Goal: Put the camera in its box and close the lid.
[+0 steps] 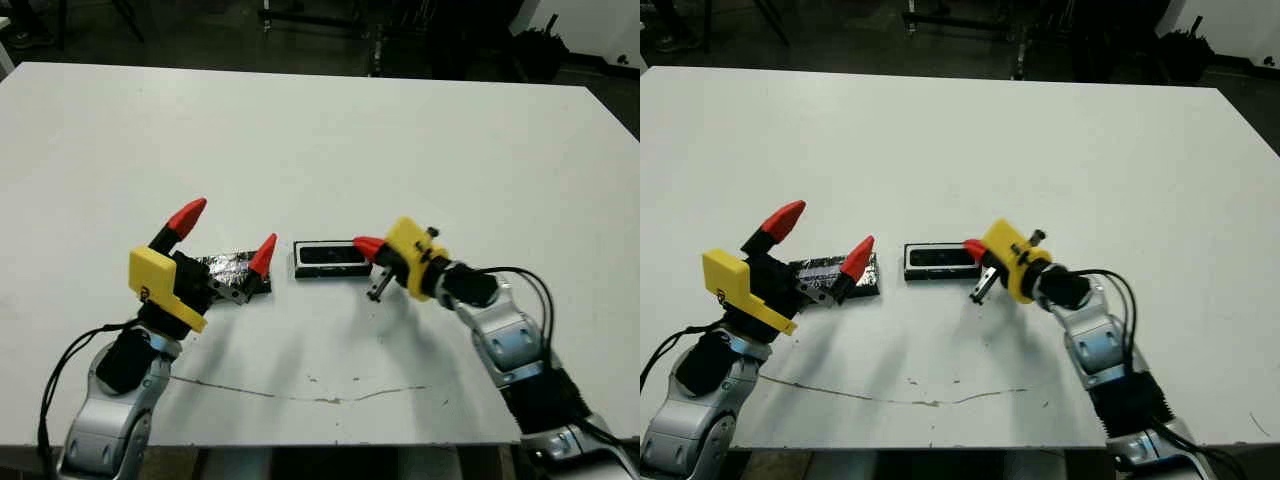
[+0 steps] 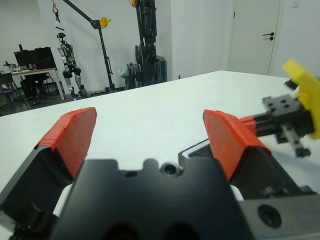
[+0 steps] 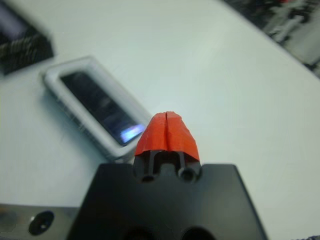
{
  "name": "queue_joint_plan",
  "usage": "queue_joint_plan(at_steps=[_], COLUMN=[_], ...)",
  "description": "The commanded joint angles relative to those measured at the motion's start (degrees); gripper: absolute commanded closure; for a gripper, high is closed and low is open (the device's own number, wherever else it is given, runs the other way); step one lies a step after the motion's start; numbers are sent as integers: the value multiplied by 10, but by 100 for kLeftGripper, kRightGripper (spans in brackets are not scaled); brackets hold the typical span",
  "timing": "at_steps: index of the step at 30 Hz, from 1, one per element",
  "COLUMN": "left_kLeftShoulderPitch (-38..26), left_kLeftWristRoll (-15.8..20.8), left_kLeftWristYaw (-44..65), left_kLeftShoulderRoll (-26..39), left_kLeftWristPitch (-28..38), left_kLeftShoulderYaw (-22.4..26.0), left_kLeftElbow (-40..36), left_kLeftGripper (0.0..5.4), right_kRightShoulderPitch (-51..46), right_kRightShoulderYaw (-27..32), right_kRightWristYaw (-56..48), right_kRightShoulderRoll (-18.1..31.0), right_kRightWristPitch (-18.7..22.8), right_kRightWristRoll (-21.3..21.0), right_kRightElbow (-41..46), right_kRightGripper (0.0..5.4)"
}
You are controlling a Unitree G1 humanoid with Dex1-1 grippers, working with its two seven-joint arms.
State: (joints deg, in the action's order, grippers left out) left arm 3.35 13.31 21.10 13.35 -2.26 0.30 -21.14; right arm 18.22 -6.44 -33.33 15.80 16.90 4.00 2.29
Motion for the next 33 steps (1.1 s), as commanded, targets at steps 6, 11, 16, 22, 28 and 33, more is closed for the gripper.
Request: queue_joint_plan(at_steps=[6, 11, 16, 22, 28, 33], left_kLeftShoulderPitch=[-81, -154, -236, -294, -309, -322], left_kLeftWristRoll=[5, -2, 34, 59, 43, 17], left_kLeftWristYaw=[130, 222, 365, 497, 528, 544], left_kLeftShoulderRoll=[162, 256, 307, 284, 284, 278], left_kLeftWristPitch=[-31, -52, -96, -83, -89, -58], left_kLeftShoulderYaw=[40, 31, -7, -47, -71, -92], left_kLeftElbow=[19, 69, 152, 286, 322, 355], left_kLeftGripper=[0, 0, 0, 0, 0, 0], right_kRightShoulderPitch=[-76, -149, -226, -277, -288, -285], right_kRightShoulderYaw=[150, 190, 208, 203, 194, 181], right_kRightWristYaw=[32, 46, 90, 119, 134, 135], right_kRightShoulderRoll=[36, 41, 16, -9, -13, -12], right_kRightWristPitch=[30, 38, 40, 20, 23, 16], right_kRightWristRoll=[104, 141, 159, 164, 169, 165], right_kRightElbow=[208, 278, 326, 332, 335, 333], right_kRightGripper=[539, 539, 539, 539, 539, 539])
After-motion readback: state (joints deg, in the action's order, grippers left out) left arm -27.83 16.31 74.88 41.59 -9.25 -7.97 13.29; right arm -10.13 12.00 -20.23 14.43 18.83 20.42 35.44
